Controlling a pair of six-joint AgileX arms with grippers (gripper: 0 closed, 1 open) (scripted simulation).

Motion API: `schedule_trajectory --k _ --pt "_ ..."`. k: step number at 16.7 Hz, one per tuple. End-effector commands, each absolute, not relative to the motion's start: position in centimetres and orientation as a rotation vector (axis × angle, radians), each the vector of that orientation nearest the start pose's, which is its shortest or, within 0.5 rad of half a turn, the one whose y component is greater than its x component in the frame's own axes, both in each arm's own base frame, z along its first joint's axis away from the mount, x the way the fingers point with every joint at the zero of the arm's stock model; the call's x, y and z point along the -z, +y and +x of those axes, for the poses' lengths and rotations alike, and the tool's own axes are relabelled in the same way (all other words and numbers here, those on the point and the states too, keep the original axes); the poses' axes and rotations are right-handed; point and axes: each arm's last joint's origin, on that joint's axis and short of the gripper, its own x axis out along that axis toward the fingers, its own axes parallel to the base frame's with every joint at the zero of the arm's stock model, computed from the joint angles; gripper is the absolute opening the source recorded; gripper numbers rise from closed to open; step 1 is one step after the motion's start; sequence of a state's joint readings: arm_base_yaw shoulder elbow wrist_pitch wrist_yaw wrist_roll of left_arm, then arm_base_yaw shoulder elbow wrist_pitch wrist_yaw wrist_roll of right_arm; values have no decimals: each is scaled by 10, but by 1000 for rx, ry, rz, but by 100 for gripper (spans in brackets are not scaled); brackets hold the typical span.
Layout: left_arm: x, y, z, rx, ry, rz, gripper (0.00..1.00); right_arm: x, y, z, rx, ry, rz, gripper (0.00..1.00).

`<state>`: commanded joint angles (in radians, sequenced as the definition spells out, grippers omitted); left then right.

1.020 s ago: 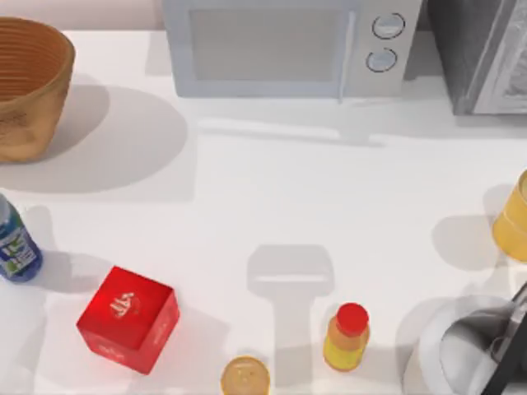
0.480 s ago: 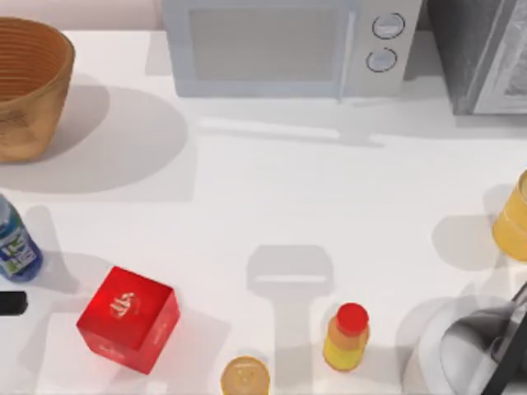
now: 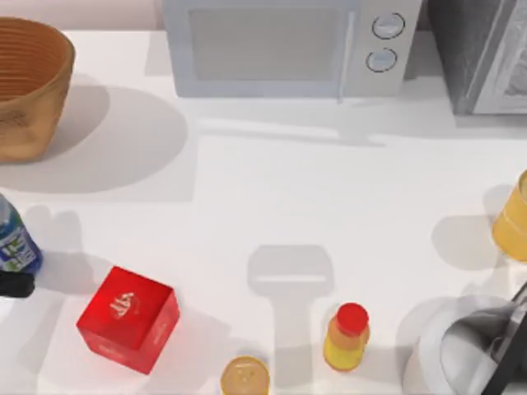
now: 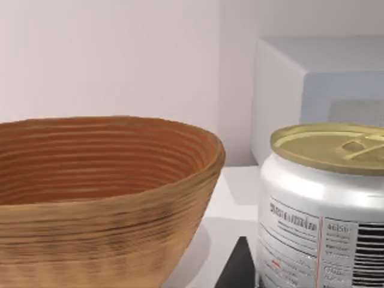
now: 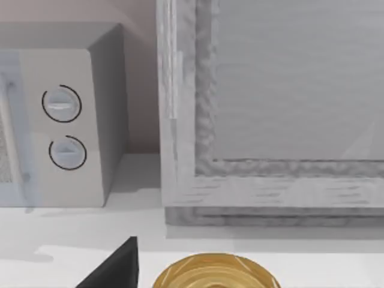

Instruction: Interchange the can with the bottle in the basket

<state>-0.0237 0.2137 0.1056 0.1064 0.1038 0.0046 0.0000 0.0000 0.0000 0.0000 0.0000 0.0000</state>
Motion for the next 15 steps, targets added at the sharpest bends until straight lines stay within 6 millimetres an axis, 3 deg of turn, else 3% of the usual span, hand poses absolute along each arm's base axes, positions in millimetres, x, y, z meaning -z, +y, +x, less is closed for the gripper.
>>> schedule_trajectory --k 4,9,12,15 --pt "-224 -18 147 323 10 -2 0 -160 -1 106 0 0 0 100" --pt "-253 -44 219 623 8 -5 0 -160 -1 106 0 0 0 100" --pt "-249 -66 273 811 5 -4 0 -160 -1 106 0 0 0 100" --pt "-224 -92 325 994 1 -3 0 -160 -1 106 0 0 0 100"
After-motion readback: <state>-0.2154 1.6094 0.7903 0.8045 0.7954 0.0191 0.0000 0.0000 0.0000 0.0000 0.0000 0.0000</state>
